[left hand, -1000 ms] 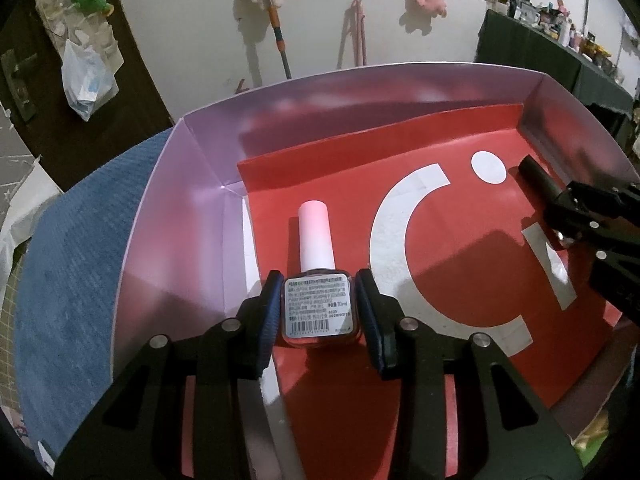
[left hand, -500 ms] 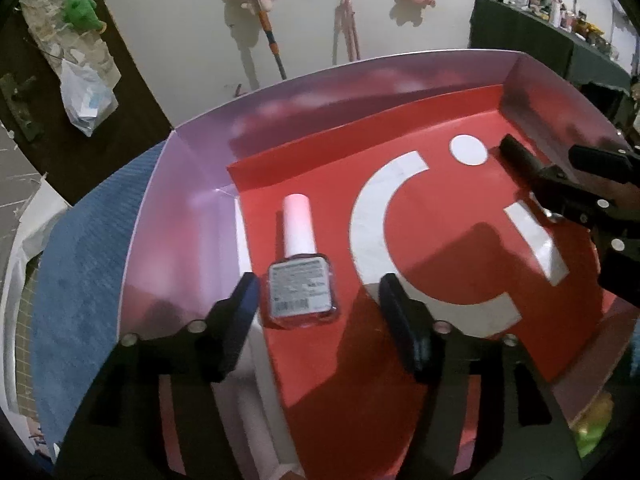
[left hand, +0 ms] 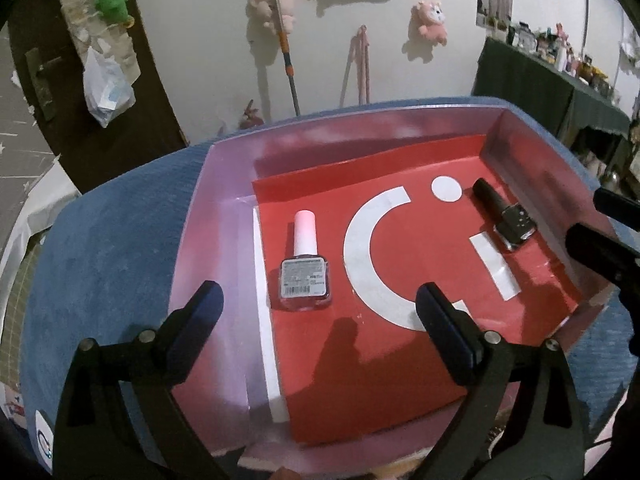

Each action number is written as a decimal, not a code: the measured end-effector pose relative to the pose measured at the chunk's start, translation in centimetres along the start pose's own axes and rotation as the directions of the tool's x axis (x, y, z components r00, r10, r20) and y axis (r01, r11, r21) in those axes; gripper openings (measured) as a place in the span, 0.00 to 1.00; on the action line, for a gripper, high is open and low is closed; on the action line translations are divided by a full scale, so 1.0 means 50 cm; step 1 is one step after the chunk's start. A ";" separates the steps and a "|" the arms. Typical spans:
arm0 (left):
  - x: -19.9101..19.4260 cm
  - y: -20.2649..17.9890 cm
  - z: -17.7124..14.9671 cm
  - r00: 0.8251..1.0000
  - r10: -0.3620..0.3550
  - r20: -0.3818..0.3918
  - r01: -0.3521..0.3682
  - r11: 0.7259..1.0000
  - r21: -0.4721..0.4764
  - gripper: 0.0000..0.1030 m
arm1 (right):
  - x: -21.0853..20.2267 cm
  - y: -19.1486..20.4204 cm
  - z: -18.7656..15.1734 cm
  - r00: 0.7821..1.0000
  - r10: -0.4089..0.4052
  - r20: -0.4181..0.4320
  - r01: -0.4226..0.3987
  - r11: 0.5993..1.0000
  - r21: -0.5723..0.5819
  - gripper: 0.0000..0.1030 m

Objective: Organize rigid objects
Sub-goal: 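Withdraw both grippers from the tray back toward the remaining items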

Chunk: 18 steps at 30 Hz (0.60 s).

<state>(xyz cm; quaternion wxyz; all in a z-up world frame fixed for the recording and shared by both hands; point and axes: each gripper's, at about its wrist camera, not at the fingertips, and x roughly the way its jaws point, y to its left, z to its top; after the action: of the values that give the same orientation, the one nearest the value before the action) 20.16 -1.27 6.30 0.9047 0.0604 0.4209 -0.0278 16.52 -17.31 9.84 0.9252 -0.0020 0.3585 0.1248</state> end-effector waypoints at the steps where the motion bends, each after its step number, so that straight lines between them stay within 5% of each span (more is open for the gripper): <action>1: -0.010 0.001 -0.003 1.000 0.002 0.009 -0.002 1.000 -0.004 0.96 | -0.011 0.003 -0.002 1.000 0.007 0.011 -0.007 1.000 0.001 0.83; 9: -0.065 0.013 -0.028 0.998 -0.017 0.056 0.020 0.999 -0.050 0.96 | -0.080 0.021 -0.018 0.997 0.022 0.080 -0.021 1.000 -0.009 0.98; 18: -0.115 0.005 -0.071 0.995 -0.047 0.088 0.050 0.998 -0.034 0.96 | -0.118 0.029 -0.045 0.994 0.032 0.103 -0.031 0.999 -0.005 1.00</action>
<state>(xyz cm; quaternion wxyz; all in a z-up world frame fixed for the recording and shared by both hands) 13.81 -0.57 8.46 0.9222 0.0326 0.3827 -0.0446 10.50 -17.49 12.21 0.9404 0.0087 0.3099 0.1399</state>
